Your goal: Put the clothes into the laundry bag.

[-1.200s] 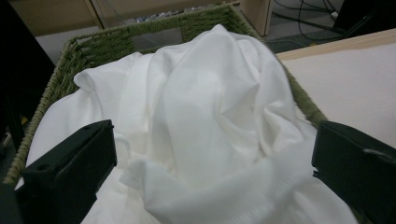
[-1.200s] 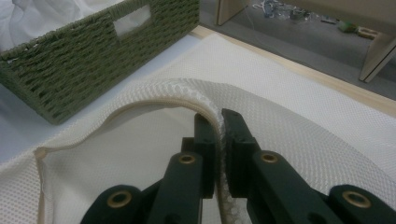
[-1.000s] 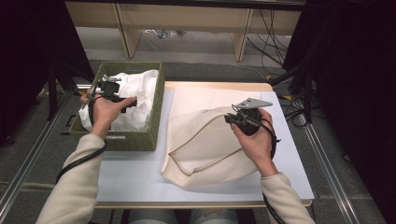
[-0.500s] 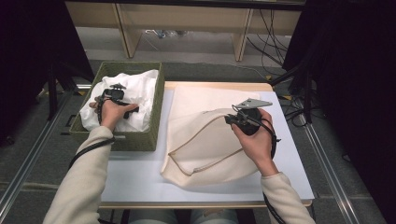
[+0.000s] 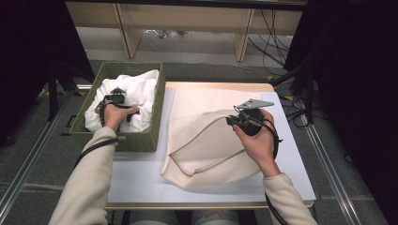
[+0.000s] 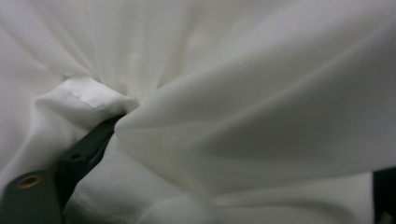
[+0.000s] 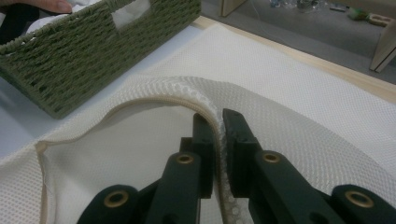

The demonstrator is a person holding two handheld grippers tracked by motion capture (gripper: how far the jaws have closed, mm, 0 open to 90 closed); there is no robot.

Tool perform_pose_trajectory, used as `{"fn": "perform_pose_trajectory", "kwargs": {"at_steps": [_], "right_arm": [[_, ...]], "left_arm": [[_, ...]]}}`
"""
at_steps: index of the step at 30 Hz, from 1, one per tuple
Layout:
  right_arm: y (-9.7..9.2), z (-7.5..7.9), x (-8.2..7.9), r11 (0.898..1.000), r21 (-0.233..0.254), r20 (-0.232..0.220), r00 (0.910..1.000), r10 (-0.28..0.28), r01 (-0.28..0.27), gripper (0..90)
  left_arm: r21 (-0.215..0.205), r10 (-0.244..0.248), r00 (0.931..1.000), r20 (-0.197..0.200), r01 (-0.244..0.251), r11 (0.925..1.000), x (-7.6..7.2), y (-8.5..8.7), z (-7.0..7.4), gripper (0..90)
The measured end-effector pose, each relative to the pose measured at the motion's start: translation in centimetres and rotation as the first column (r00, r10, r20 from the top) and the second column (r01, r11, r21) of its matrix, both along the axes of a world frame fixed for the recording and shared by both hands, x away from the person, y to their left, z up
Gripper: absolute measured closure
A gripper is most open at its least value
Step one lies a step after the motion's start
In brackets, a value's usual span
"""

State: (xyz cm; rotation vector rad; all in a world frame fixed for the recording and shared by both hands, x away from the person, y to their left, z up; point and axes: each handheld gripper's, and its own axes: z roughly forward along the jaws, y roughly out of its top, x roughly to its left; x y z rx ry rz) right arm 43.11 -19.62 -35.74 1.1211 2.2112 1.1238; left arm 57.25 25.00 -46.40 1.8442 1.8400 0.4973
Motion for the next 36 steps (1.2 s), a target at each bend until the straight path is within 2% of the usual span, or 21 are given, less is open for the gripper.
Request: {"fn": "perform_pose_trajectory", "kwargs": {"at_steps": [2, 3, 5, 7, 8, 9, 10, 11, 12, 13, 14, 15, 16, 18, 23, 24, 25, 27, 30, 33, 36], "right_arm": [[0.0, 0.0, -0.1, 1.0, -0.003, -0.008, 0.9999, -0.011, 0.011, 84.5], [0.0, 0.0, -0.2, 1.0, 0.006, -0.023, 0.9995, -0.02, 0.021, 84.5], [0.1, 0.0, -0.2, 1.0, -0.004, -0.009, 0.9999, -0.014, 0.014, 84.6], [0.0, 0.0, -0.2, 1.0, -0.009, -0.001, 0.9999, -0.011, 0.011, 84.6], [0.0, 0.0, -0.2, 1.0, 0.004, -0.011, 0.9997, -0.02, 0.02, 84.6], [0.0, 0.0, -0.2, 1.0, 0.004, -0.011, 0.9997, -0.02, 0.02, 84.6], [-0.1, 0.0, -0.1, 1.0, -0.004, -0.015, 0.9998, -0.013, 0.013, 84.6], [-0.1, 0.0, -0.1, 1.0, -0.004, -0.015, 0.9998, -0.013, 0.013, 84.6], [-0.1, -0.1, -0.1, 1.0, -0.001, -0.009, 0.9999, -0.005, 0.005, 84.6], [-0.1, -0.1, -0.1, 1.0, -0.003, -0.018, 0.9998, -0.01, 0.01, 84.7], [-0.1, -0.1, -0.1, 1.0, -0.006, -0.016, 0.9998, -0.009, 0.009, 84.8], [-0.1, -0.1, -0.1, 1.0, -0.006, -0.016, 0.9998, -0.01, 0.01, 84.8], [-0.1, -0.2, 0.0, 1.0, -0.009, -0.006, 0.9999, -0.009, 0.009, 84.9], [-0.1, -0.2, 0.1, 1.0, -0.006, -0.007, 1.0, -0.001, 0.001, 85.2], [-0.2, -0.2, 0.0, 1.0, -0.02, -0.002, 1.0, -0.008, 0.008, 85.6], [-0.2, -0.2, 0.0, 1.0, -0.019, 0.005, 0.9999, -0.012, 0.012, 85.7], [-0.2, -0.1, 0.0, 1.0, -0.015, -0.004, 0.9999, -0.015, 0.015, 85.7], [-0.2, -0.1, -0.1, 1.0, -0.003, -0.014, 0.9998, -0.013, 0.013, 85.7], [-0.3, 0.0, -0.1, 1.0, -0.009, -0.01, 0.9998, -0.018, 0.018, 85.8], [-0.1, -0.1, -0.2, 1.0, 0.004, -0.022, 0.9994, -0.027, 0.027, 85.9], [-0.2, -0.1, -0.2, 1.0, -0.001, -0.012, 0.9996, -0.024, 0.024, 85.9]], "left_arm": [[-0.011, -0.017, 0.9998, -0.012, 0.017, 0.9998, 0.0, 0.0, 0.1, 19.2], [-0.018, -0.021, 0.9996, -0.017, 0.021, 0.9996, 0.0, 0.0, 0.1, 23.7], [-0.032, -0.029, 0.9994, -0.02, 0.029, 0.9991, 0.1, 0.0, 0.1, 37.0], [-0.037, -0.047, 0.9986, -0.025, 0.046, 0.9982, 0.1, -0.1, 0.2, 41.1], [-0.042, -0.048, 0.9985, -0.027, 0.047, 0.998, 0.1, -0.1, 0.3, 48.6], [-0.041, -0.055, 0.998, -0.032, 0.054, 0.9977, 0.1, -0.1, 0.3, 48.6], [-0.019, -0.068, 0.9972, -0.029, 0.068, 0.9975, 0.1, -0.1, 0.5, 52.5], [-0.019, -0.068, 0.9972, -0.029, 0.068, 0.9975, 0.1, -0.1, 0.5, 61.6], [0.006, -0.086, 0.9961, -0.022, 0.086, 0.9963, 0.1, -0.1, 0.5, 61.6], [0.007, -0.087, 0.9958, -0.028, 0.087, 0.9962, 0.1, -0.2, 0.5, 65.4], [0.009, -0.084, 0.9964, 0.004, 0.084, 0.9964, 0.1, -0.3, 0.3, 67.8], [0.019, -0.096, 0.995, -0.031, 0.096, 0.9952, 0.1, -0.4, 0.7, 69.8], [0.04, -0.118, 0.993, -0.01, 0.118, 0.9922, 0.1, -0.4, 0.7, 71.3], [0.052, -0.124, 0.992, -0.026, 0.125, 0.9908, 0.0, -0.3, 1.0, 73.2], [0.046, -0.136, 0.9901, 0.035, 0.134, 0.9899, -0.4, 0.0, 1.9, 75.2], [0.04, -0.129, 0.9877, 0.088, 0.126, 0.9912, -0.5, -0.1, 2.0, 75.3], [0.045, -0.14, 0.987, 0.08, 0.137, 0.9896, -0.7, 0.0, 2.6, 75.4], [0.048, -0.144, 0.9803, 0.135, 0.138, 0.9892, -1.0, 0.1, 3.4, 75.5], [0.056, -0.148, 0.9641, 0.22, 0.139, 0.9887, -1.7, 0.2, 4.6, 75.5], [0.063, -0.15, 0.9422, 0.3, 0.138, 0.9885, -2.5, 0.4, 5.5, 75.6], [0.049, -0.139, 0.9118, 0.386, 0.13, 0.9902, -3.3, 0.4, 6.2, 75.6]]}}
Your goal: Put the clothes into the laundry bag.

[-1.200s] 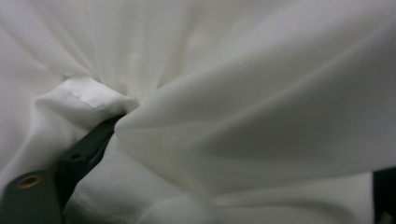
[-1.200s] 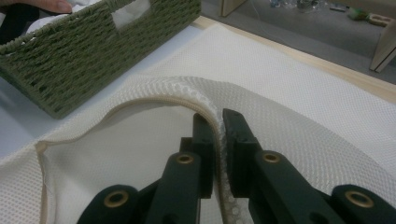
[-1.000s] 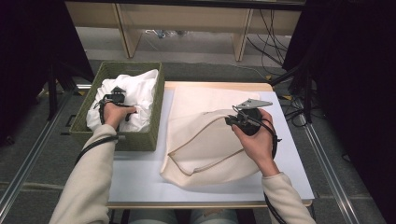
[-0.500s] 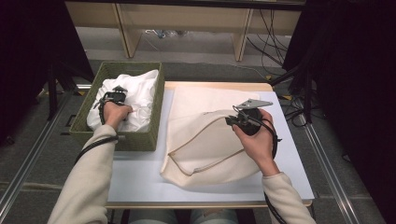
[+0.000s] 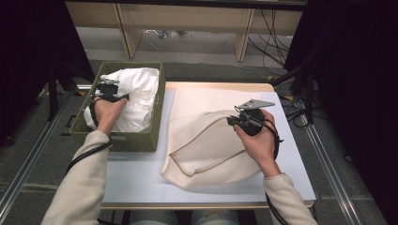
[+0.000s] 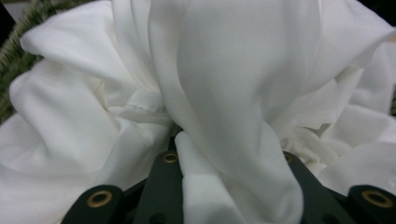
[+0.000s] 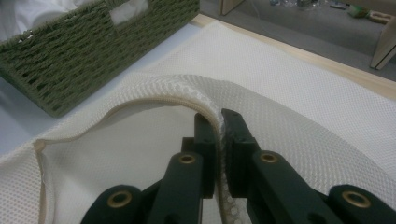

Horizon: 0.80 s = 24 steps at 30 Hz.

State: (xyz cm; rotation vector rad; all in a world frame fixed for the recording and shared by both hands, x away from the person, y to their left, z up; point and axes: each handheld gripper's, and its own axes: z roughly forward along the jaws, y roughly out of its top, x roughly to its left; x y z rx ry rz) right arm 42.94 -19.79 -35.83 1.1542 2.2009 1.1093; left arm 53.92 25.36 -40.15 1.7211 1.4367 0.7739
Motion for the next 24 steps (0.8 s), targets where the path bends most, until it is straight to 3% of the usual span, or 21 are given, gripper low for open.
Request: {"fn": "perform_pose_trajectory", "kwargs": {"at_steps": [3, 4, 6, 12, 17, 18, 21, 24], "right_arm": [[0.0, 0.0, -0.1, 1.0, 0.003, -0.002, 1.0, -0.007, 0.007, 86.1], [0.0, 0.0, 0.0, 1.0, 0.001, 0.004, 1.0, -0.006, 0.006, 86.2], [0.0, 0.0, 0.1, 1.0, -0.005, 0.007, 0.9999, 0.008, -0.008, 86.5], [0.1, 0.0, 0.0, 1.0, 0.012, 0.011, 0.9999, 0.005, -0.005, 87.9], [0.1, 0.2, -0.3, 1.0, 0.024, 0.015, 0.9999, -0.007, 0.006, 88.2], [0.1, 0.3, -0.2, 1.0, 0.015, 0.033, 0.9994, 0.004, -0.005, 88.2], [0.1, 0.3, -0.2, 1.0, 0.01, 0.055, 0.9982, 0.022, -0.023, 88.2], [0.3, 0.4, -0.4, 1.0, 0.029, 0.024, 0.9997, 0.0, -0.001, 88.2]], "left_arm": [[-0.018, 0.001, 0.9962, 0.088, 0.0, 0.9998, -1.0, 0.0, 0.9, 75.5], [-0.026, -0.001, 0.9894, 0.145, 0.005, 0.9997, -1.7, 0.0, 1.6, 75.5], [-0.039, 0.007, 0.986, 0.167, 0.0, 0.9993, -2.0, 0.0, 2.0, 75.6], [-0.055, 0.001, 0.9545, 0.298, 0.016, 0.9984, -4.3, -0.2, 4.7, 75.4], [-0.072, 0.0, 0.9272, 0.375, 0.029, 0.997, -6.2, -0.5, 6.3, 75.4], [-0.07, -0.004, 0.9223, 0.387, 0.034, 0.997, -6.6, -0.5, 6.6, 75.4], [-0.067, -0.019, 0.9119, 0.41, 0.051, 0.9964, -7.7, -0.6, 7.5, 75.4], [-0.05, -0.042, 0.9039, 0.426, 0.07, 0.9963, -8.3, -0.5, 8.0, 75.4]]}}
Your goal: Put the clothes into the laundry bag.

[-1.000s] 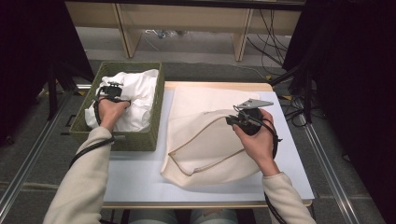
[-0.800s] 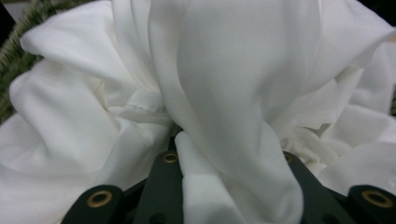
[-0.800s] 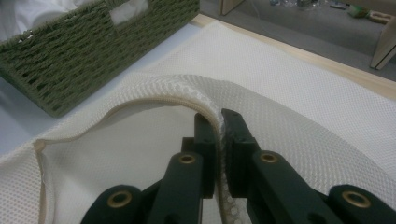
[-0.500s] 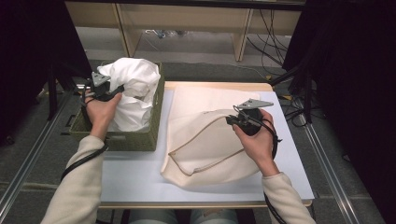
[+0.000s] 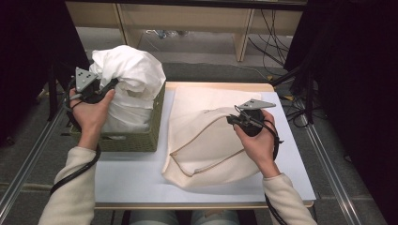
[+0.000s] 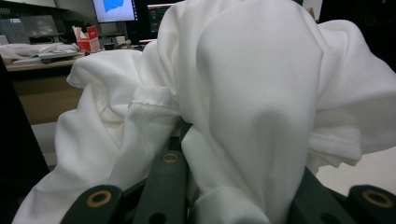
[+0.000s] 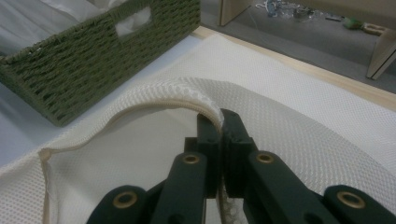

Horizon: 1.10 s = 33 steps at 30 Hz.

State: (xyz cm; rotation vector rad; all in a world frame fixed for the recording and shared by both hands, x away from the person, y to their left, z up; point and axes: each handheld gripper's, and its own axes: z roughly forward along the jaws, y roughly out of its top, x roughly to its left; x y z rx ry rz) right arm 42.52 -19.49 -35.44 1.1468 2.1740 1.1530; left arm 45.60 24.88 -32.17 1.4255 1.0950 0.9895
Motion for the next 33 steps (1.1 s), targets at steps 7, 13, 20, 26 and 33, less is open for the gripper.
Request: {"fn": "perform_pose_trajectory", "kwargs": {"at_steps": [7, 13, 20, 26, 33], "right_arm": [[-0.1, 0.1, 0.0, 1.0, -0.023, 0.038, 0.9992, 0.008, -0.007, 88.2], [0.2, 0.2, -0.2, 1.0, 0.014, 0.037, 0.9993, 0.003, -0.003, 88.4], [0.3, 0.8, -0.6, 1.0, 0.0, 0.061, 0.998, 0.015, -0.015, 88.4], [0.4, 0.7, -0.6, 1.0, -0.005, 0.068, 0.9975, 0.016, -0.016, 88.4], [0.5, 0.6, -0.5, 1.0, 0.008, 0.05, 0.9986, 0.019, -0.019, 88.3]], "left_arm": [[-0.026, -0.002, 0.9986, 0.053, 0.003, 0.9996, -1.6, 0.3, 0.9, 75.4], [-0.041, -0.028, 0.9926, 0.118, 0.033, 0.9986, -3.6, 0.1, 3.0, 75.4], [-0.059, -0.048, 0.9872, 0.152, 0.058, 0.9966, -5.1, 0.2, 4.6, 75.4], [-0.073, -0.05, 0.9797, 0.194, 0.065, 0.9952, -6.5, 0.4, 5.8, 75.4], [-0.073, -0.057, 0.9725, 0.226, 0.075, 0.9945, -7.6, 0.4, 6.9, 75.4]]}}
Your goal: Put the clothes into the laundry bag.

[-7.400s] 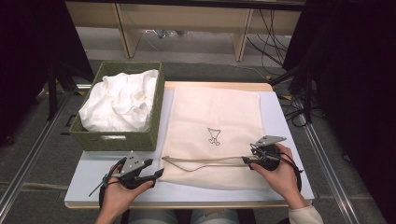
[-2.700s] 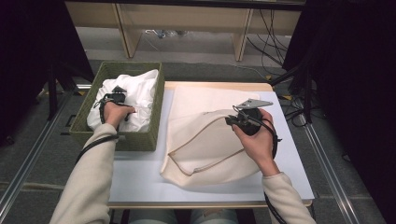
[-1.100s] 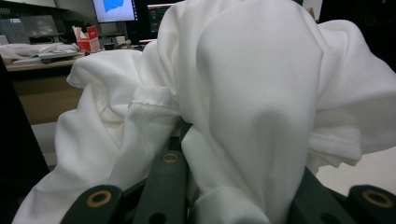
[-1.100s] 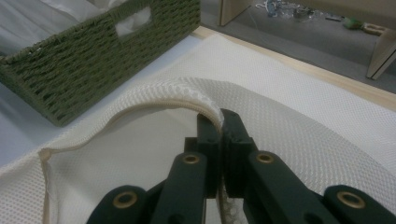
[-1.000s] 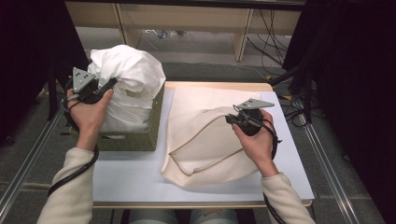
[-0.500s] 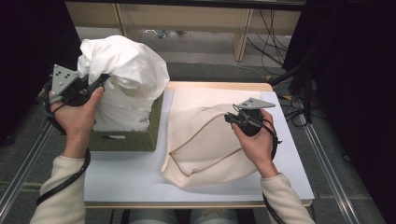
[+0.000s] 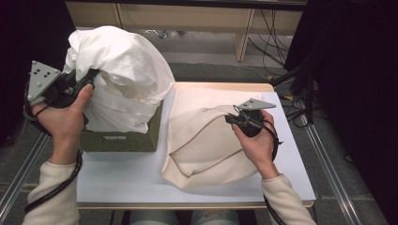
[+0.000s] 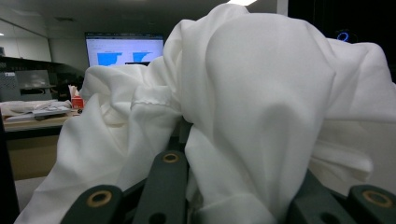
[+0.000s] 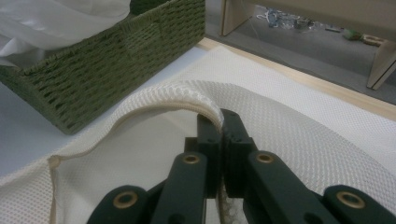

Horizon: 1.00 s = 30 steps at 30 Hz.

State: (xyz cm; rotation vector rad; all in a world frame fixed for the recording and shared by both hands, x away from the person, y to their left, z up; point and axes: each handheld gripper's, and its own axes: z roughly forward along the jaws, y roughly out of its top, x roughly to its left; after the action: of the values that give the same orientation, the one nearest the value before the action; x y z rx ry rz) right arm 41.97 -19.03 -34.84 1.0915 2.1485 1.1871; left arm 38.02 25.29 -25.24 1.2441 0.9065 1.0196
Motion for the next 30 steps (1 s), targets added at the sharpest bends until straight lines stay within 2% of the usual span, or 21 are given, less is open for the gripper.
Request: {"fn": "perform_pose_trajectory", "kwargs": {"at_steps": [3, 4, 9, 13, 16, 17, 20, 23, 24, 25, 26, 28, 29, 30], "right_arm": [[0.0, 0.0, 0.0, 1.0, 0.001, -0.005, 1.0, -0.002, 0.002, 88.4], [-0.1, 0.0, 0.0, 1.0, -0.012, 0.008, 1.0, -0.002, 0.002, 88.3], [-0.2, 0.0, 0.1, 1.0, -0.015, 0.011, 0.9999, -0.001, 0.001, 88.3], [-0.1, 0.0, 0.0, 1.0, 0.001, -0.001, 1.0, -0.005, 0.005, 88.3], [0.0, -0.1, 0.0, 1.0, 0.013, -0.004, 1.0, -0.005, 0.005, 88.4], [0.0, 0.0, 0.0, 1.0, -0.003, -0.002, 1.0, 0.001, -0.001, 88.3], [0.0, 0.1, -0.1, 1.0, -0.003, -0.001, 1.0, 0.002, -0.002, 88.3], [0.0, 0.1, -0.1, 1.0, -0.016, 0.01, 0.9999, 0.0, 0.0, 88.3], [0.0, 0.1, -0.1, 1.0, -0.016, 0.01, 0.9999, 0.0, 0.0, 88.3], [0.0, 0.1, -0.1, 1.0, -0.012, 0.004, 1.0, -0.002, 0.002, 88.3], [0.0, 0.1, -0.1, 1.0, -0.016, 0.008, 1.0, 0.001, -0.001, 88.3], [0.0, 0.1, -0.1, 1.0, -0.016, 0.008, 1.0, 0.001, -0.001, 88.3], [0.0, 0.1, -0.1, 1.0, -0.006, 0.001, 1.0, 0.005, -0.005, 88.3], [0.0, 0.1, -0.1, 1.0, -0.006, 0.001, 1.0, 0.006, -0.006, 88.3]], "left_arm": [[-0.002, -0.009, 1.0, 0.003, 0.009, 1.0, -0.3, -0.2, 0.0, 75.4], [0.002, -0.011, 0.9999, 0.002, 0.011, 0.9999, -0.4, -0.3, 0.0, 75.4], [-0.022, -0.051, 0.9987, 0.004, 0.051, 0.9984, -1.8, -0.7, 0.0, 75.4], [-0.056, -0.088, 0.9951, 0.046, 0.091, 0.9943, -4.1, -1.3, 0.5, 75.4], [-0.066, -0.118, 0.9894, 0.086, 0.123, 0.9901, -5.8, -1.6, 1.3, 75.4], [-0.063, -0.127, 0.9872, 0.097, 0.133, 0.989, -6.3, -1.7, 1.6, 75.4], [-0.044, -0.152, 0.9823, 0.11, 0.157, 0.9866, -7.7, -1.8, 2.3, 75.4], [-0.046, -0.197, 0.9732, 0.118, 0.204, 0.9779, -9.2, -2.1, 3.0, 75.3], [-0.046, -0.197, 0.9732, 0.118, 0.204, 0.9779, -9.2, -2.1, 3.0, 75.4], [-0.038, -0.206, 0.9703, 0.128, 0.212, 0.9765, -9.6, -2.3, 3.1, 75.4], [-0.041, -0.217, 0.9656, 0.144, 0.225, 0.9736, -9.7, -2.5, 3.2, 75.4], [-0.016, -0.254, 0.9521, 0.171, 0.26, 0.9655, -10.5, -3.1, 3.6, 75.4], [-0.014, -0.278, 0.9451, 0.171, 0.285, 0.9584, -10.8, -3.5, 3.8, 75.3], [-0.008, -0.296, 0.941, 0.165, 0.301, 0.9536, -11.1, -3.7, 3.9, 75.3]]}}
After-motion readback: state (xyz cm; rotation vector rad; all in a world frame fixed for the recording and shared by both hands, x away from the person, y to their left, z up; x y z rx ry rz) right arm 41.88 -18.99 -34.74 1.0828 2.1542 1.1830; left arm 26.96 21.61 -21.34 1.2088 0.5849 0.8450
